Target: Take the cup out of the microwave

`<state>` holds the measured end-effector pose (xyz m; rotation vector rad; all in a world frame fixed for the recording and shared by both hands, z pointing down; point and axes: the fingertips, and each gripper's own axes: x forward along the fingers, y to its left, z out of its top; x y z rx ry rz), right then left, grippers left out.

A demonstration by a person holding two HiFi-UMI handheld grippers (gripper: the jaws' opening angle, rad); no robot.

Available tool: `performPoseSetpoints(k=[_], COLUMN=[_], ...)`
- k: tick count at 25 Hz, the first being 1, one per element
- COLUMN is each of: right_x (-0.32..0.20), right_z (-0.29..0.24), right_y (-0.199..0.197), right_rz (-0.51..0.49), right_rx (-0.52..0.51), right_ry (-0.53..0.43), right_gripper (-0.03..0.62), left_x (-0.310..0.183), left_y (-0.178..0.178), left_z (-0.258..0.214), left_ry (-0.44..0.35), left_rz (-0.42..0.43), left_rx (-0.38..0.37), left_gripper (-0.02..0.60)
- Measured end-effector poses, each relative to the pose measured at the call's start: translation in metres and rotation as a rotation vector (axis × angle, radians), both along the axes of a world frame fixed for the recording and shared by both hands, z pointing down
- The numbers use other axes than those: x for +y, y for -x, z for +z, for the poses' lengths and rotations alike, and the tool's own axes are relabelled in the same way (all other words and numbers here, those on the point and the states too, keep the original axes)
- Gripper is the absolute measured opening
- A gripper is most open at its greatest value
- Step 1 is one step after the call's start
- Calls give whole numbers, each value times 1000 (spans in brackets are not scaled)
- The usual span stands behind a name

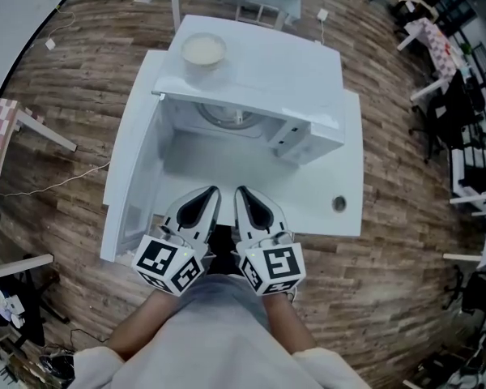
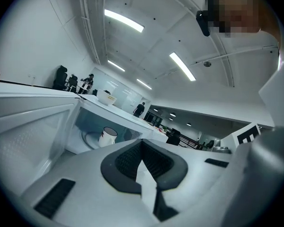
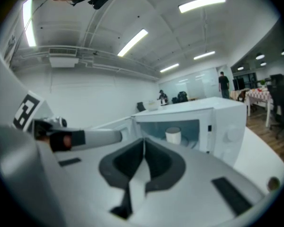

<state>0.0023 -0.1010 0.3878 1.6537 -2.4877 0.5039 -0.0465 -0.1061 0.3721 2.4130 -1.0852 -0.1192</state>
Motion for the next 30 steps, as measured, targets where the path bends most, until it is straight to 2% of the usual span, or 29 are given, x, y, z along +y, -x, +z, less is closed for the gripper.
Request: performPoseSetpoints(k=[23, 30], right_x=[-61, -79], right_z=[51, 65], right_y=[-6, -7], right_rz=[-22, -29], right_rx=[10, 19], right_ry=[91, 109], right_gripper=[23, 25], left_x=[-39, -52], left_y=[9, 12], left_z=[29, 32], left_ry=[107, 117], left_rz=[-29, -34], left_rx=[-6, -12], left_gripper=[15, 15])
